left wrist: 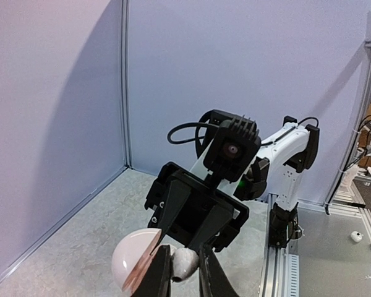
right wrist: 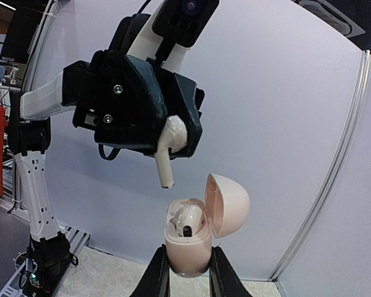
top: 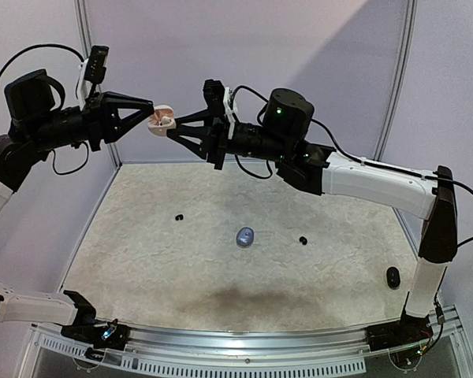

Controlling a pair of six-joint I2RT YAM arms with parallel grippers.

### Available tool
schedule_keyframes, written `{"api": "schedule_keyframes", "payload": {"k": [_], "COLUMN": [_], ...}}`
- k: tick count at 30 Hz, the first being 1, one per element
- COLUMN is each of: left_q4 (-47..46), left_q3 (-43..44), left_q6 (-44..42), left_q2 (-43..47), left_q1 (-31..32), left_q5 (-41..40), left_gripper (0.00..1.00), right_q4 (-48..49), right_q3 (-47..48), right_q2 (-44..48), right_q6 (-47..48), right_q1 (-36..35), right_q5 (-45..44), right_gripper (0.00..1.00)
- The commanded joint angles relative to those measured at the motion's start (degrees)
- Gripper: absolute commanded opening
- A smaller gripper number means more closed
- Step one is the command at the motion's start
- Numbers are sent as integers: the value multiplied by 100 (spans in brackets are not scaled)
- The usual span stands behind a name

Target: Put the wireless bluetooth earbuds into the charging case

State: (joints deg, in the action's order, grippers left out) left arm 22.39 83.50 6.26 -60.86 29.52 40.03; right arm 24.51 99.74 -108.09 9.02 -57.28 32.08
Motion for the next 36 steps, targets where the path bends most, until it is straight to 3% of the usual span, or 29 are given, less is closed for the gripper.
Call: {"api": "schedule_keyframes", "payload": {"k": [1,36], "left_q4": [287,328], "left_q3": [21,-226], "left_q6": [-273,-17], "left_q2": [35,-1], "left_q1": [56,54], "left_q5": [-191,-180], "left_gripper": [0,0], "right_q4": [104,337], "right_q3": [-77,-136], "right_q2": [183,251], "right_q6": [-101,-320], "right_q1": [-12,-31], "right_q5": [61,-61], "right_gripper": [0,0]}}
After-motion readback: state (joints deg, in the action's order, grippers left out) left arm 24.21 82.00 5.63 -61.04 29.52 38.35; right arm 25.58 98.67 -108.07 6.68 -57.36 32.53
